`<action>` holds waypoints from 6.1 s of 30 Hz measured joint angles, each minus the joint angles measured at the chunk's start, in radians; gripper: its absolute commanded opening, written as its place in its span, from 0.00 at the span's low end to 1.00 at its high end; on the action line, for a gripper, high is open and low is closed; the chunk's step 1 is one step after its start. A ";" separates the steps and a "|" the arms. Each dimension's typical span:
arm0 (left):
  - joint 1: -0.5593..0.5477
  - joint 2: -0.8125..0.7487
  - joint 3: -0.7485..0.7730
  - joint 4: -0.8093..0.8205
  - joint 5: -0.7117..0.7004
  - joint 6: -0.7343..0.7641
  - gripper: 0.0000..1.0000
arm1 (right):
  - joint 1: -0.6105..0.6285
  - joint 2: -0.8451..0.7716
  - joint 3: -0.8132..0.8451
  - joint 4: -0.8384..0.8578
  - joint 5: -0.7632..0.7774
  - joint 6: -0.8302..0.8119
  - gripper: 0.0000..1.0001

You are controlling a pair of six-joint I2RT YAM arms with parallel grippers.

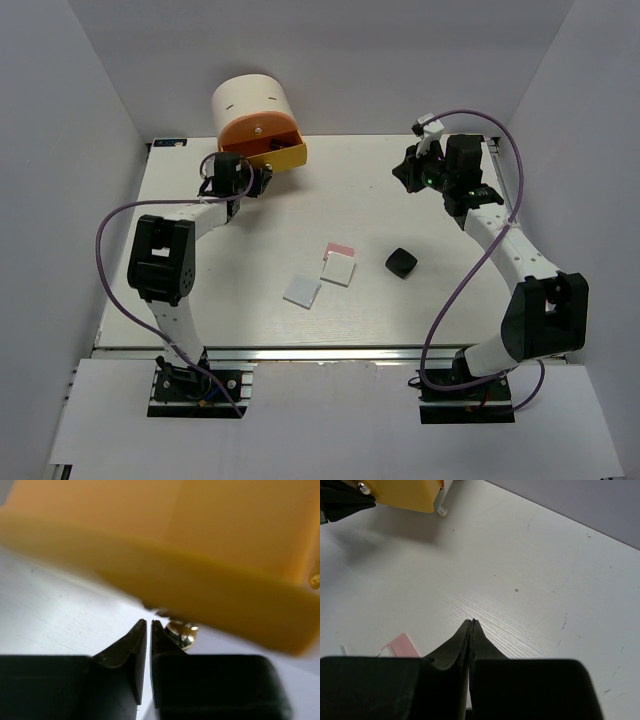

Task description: Organize the makeup

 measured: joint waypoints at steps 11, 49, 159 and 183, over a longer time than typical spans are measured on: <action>0.029 0.064 0.108 -0.089 -0.024 0.035 0.56 | 0.000 0.000 -0.001 0.000 0.001 -0.001 0.00; 0.068 0.092 0.075 0.019 0.032 0.074 0.20 | -0.006 -0.008 -0.032 0.000 0.001 -0.008 0.00; -0.008 -0.563 -0.512 -0.052 0.012 0.410 0.93 | 0.118 0.045 -0.208 -0.482 0.175 -0.314 0.89; -0.008 -1.123 -0.744 -0.354 -0.077 0.520 0.95 | 0.155 0.183 -0.246 -0.384 0.304 -0.374 0.29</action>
